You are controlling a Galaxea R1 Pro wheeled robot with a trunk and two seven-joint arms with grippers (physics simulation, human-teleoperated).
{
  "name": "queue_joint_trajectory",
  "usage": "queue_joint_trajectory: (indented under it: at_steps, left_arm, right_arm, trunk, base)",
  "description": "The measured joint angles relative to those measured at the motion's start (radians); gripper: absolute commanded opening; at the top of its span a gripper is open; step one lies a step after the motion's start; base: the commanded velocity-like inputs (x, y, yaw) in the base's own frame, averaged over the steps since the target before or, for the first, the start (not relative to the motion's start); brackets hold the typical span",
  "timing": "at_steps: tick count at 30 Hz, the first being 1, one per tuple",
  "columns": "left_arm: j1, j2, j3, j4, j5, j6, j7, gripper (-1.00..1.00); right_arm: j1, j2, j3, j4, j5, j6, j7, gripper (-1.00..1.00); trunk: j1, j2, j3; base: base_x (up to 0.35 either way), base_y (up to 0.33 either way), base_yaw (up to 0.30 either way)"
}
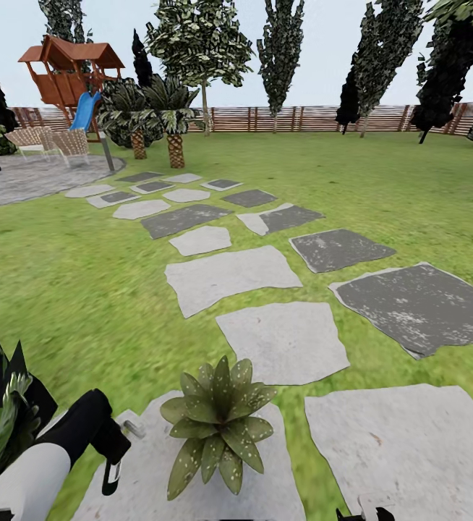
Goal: Pick up the pesticide atomizer in the garden and spray insectifuge to fully cover both potted plants in the garden.
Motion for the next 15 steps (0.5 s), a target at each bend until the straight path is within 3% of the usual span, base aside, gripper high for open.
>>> queue_joint_trajectory:
  at_steps: [6,12,15]
  left_arm:
    - [0.003,-0.011,0.003,-0.016,0.098,0.004,0.037,-1.00]
    - [0.003,-0.001,0.037,-0.015,0.106,0.009,0.118,-1.00]
    - [0.003,-0.011,0.033,-0.014,0.101,0.011,0.160,-1.00]
  right_arm:
    - [0.000,0.000,0.000,0.000,0.001,0.000,0.000,1.00]
    - [0.000,0.000,0.000,0.000,0.000,0.000,0.000,1.00]
    - [0.000,0.000,-0.001,0.000,0.000,0.000,0.000,1.00]
  trunk:
    - [0.000,0.000,0.000]
    - [0.000,0.000,0.000]
    - [0.000,0.000,0.000]
  base:
    - [0.000,0.000,0.000]
    - [0.000,0.000,0.000]
    - [0.000,0.000,0.000]
